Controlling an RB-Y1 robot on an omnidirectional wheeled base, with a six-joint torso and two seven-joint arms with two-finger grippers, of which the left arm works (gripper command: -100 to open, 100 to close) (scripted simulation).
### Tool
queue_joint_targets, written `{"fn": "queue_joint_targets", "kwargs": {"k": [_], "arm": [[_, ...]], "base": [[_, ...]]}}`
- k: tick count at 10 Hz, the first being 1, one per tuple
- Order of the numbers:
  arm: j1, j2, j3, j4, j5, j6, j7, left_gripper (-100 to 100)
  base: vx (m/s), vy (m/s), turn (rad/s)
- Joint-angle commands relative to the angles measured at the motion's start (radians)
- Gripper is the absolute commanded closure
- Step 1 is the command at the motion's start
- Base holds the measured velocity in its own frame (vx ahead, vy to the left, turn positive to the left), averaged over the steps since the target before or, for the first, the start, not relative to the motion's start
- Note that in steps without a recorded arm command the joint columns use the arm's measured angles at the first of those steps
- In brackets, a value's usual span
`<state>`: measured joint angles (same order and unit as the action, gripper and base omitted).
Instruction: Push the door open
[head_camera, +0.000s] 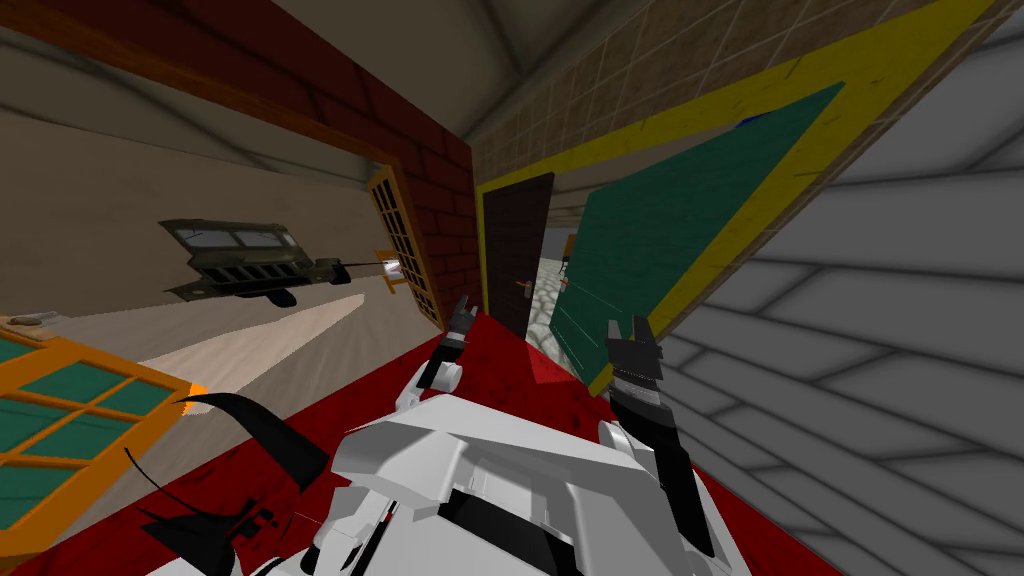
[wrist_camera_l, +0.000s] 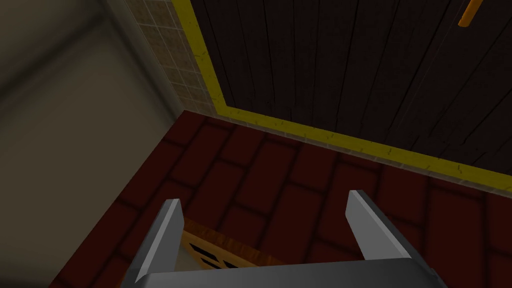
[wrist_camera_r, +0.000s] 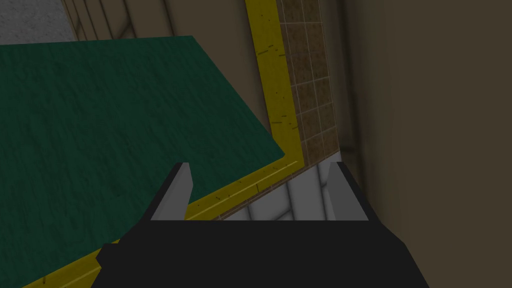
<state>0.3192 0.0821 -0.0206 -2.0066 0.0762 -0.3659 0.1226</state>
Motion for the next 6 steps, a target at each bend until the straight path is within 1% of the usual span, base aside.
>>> {"fn": "queue_joint_targets", "kwargs": {"k": [1,6], "arm": [[-0.021,0.008,-0.003,0.036,0.001,-0.002,0.005,-100],[-0.082,0.026,-0.020,0.143,0.000,-0.006,0.017,-100]], "base": [[0.084,0.016,-0.052],[0.097,0.023,-0.058]]}}
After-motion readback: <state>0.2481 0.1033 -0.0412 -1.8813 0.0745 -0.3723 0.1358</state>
